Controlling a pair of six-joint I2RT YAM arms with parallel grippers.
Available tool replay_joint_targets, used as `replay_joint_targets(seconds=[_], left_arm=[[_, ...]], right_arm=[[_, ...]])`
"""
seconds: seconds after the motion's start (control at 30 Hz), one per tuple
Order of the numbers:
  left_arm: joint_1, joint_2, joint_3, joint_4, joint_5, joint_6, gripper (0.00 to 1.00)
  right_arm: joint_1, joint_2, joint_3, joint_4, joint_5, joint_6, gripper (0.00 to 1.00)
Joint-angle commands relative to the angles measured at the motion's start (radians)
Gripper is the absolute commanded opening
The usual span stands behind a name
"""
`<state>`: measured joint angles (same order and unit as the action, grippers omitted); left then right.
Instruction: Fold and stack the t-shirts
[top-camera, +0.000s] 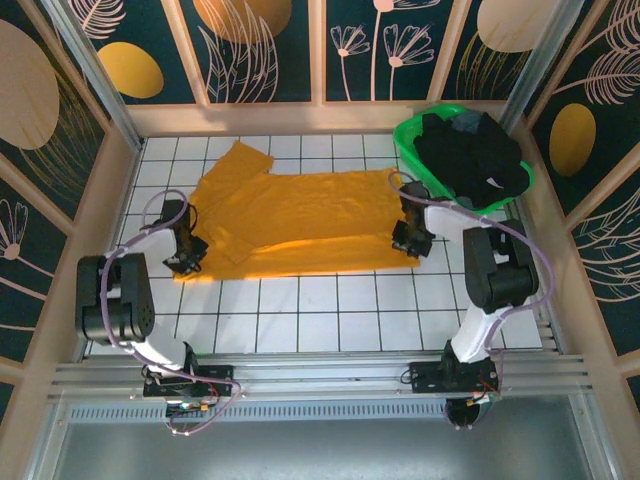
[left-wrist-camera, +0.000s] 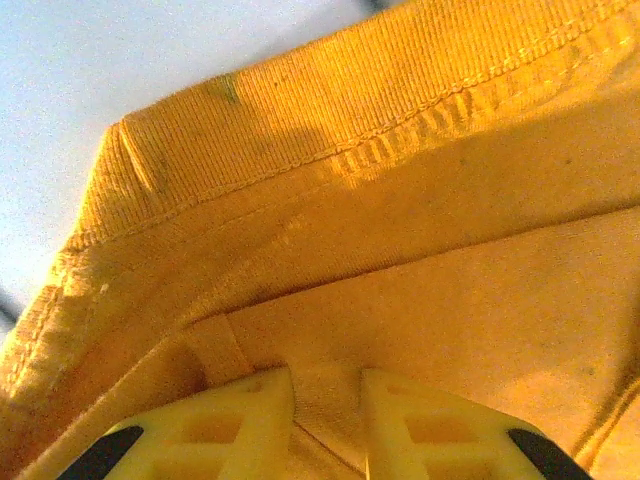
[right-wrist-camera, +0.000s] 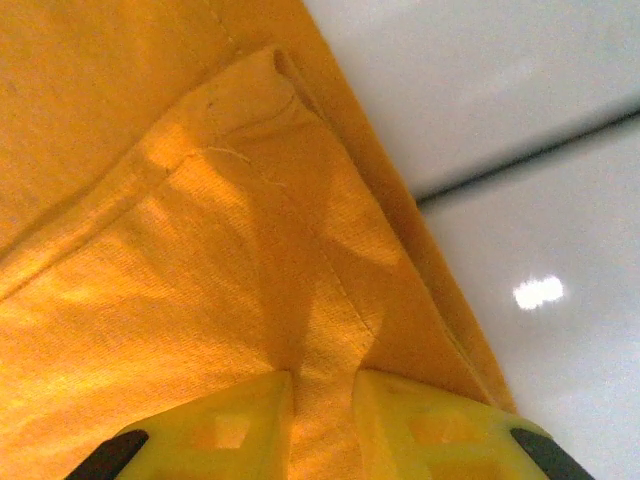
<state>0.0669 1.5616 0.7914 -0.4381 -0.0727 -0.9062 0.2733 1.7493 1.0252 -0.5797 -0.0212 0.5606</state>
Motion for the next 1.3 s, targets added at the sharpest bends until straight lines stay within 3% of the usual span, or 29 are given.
replay_joint_targets(seconds=[0.0, 0.13, 0.3, 0.4, 0.57, 0.77, 1.27], left_arm=[[0.022, -0.050, -0.072, -0.119, -0.074, -0.026, 0.26], [0.024, -0.077, -0.041, -0.143, -0.086, -0.046, 0.31], [0.018, -0.102, 0.061, -0.183, -0.047, -0.056, 0.44], [-0.021, -0.104, 0.122, -0.227, 0.003, -0.064, 0.49], [-0.145, -0.130, 0.066, -0.242, 0.147, -0.157, 0.52], [-0.189, -0.208, -0.082, -0.149, 0.271, -0.287, 0.54], [-0.214, -0.168, -0.093, -0.062, 0.312, -0.335, 0.47]], right_arm=[[0.020, -0.040, -0.122, -0.149, -0.016, 0.025, 0.26], [0.031, -0.107, -0.130, -0.130, -0.087, 0.010, 0.32], [0.049, -0.133, 0.007, -0.123, -0.069, -0.053, 0.39], [0.070, -0.148, 0.072, -0.075, -0.123, -0.106, 0.47], [0.094, -0.109, 0.134, 0.003, -0.356, -0.190, 0.54], [0.139, -0.071, 0.182, 0.054, -0.454, -0.208, 0.58], [0.161, -0.047, 0.176, 0.067, -0.436, -0.180, 0.57]])
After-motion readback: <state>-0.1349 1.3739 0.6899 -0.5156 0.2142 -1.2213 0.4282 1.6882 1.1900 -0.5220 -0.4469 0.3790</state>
